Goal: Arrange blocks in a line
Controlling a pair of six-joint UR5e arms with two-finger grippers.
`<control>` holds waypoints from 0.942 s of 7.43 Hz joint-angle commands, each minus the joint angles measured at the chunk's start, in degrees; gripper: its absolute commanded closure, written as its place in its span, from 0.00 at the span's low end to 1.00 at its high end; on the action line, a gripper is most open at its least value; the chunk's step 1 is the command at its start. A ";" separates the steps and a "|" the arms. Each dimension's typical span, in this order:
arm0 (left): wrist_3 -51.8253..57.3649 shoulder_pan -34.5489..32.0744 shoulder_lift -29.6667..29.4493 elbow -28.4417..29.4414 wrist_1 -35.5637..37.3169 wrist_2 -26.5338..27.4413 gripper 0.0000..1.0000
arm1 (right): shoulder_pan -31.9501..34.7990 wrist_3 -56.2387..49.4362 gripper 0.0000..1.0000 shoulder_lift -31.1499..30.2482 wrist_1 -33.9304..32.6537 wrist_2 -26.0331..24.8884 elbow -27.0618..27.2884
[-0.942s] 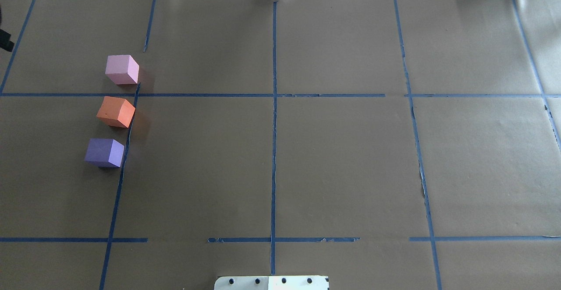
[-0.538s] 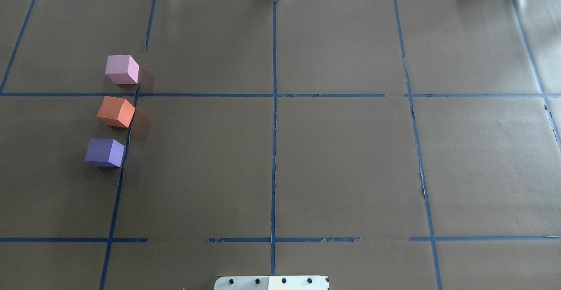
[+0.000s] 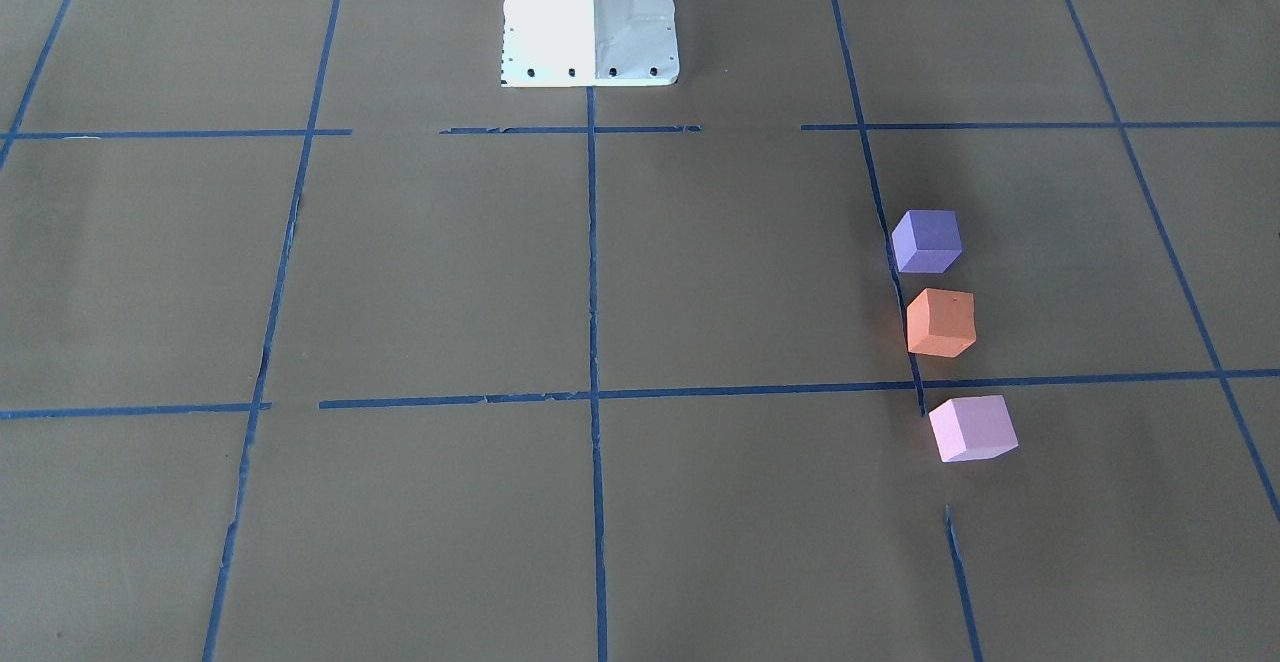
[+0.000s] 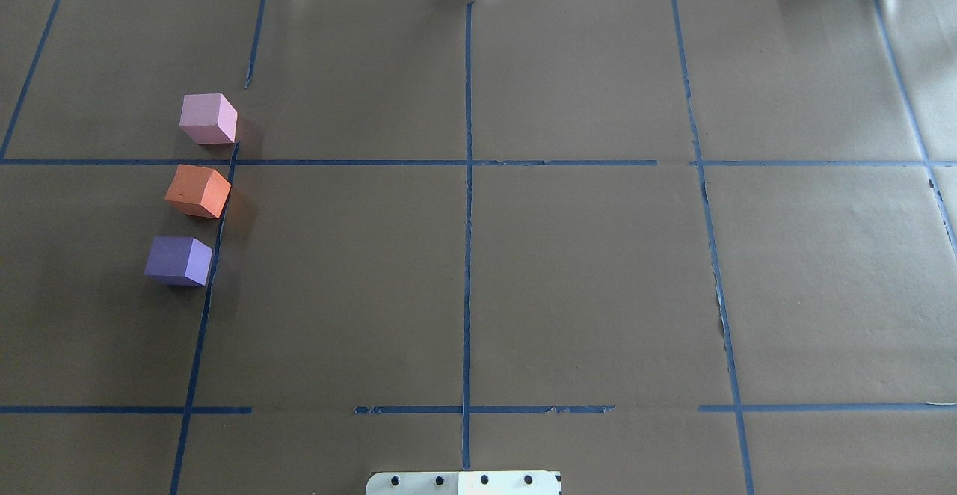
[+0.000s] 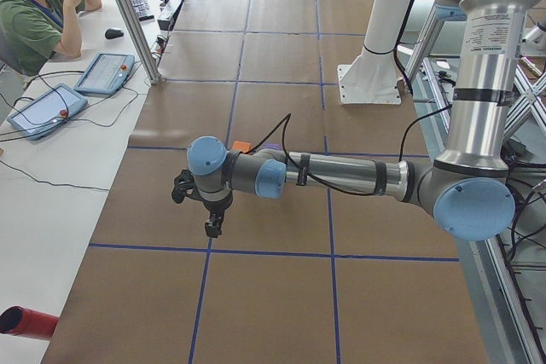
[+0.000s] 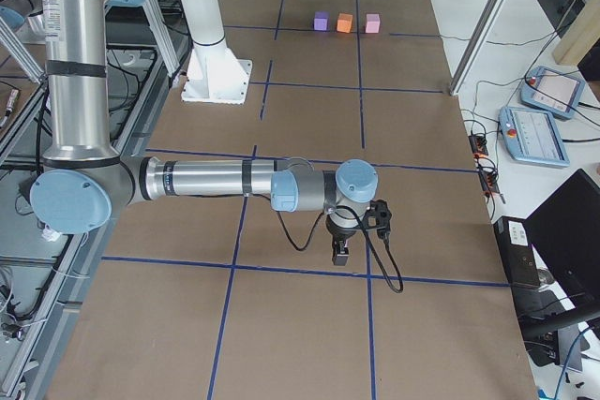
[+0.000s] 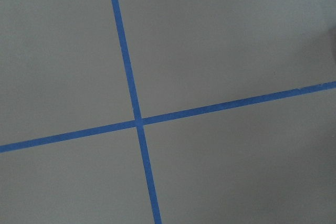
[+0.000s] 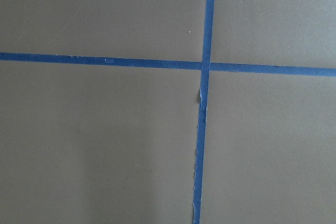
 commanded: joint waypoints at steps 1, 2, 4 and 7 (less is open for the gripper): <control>-0.25 -2.00 0.04 1.32 1.57 0.03 0.00 | 0.00 -0.01 0.00 0.00 0.00 0.00 0.00; -0.34 -2.79 0.04 1.32 2.19 0.20 0.00 | 0.00 -0.01 0.00 0.00 0.00 0.00 0.00; -0.43 -3.06 0.12 1.50 2.29 0.38 0.00 | 0.00 -0.01 0.00 0.00 0.00 0.00 0.00; -0.34 -3.06 0.12 1.50 2.20 0.47 0.00 | 0.00 -0.01 0.00 0.00 0.00 0.00 0.00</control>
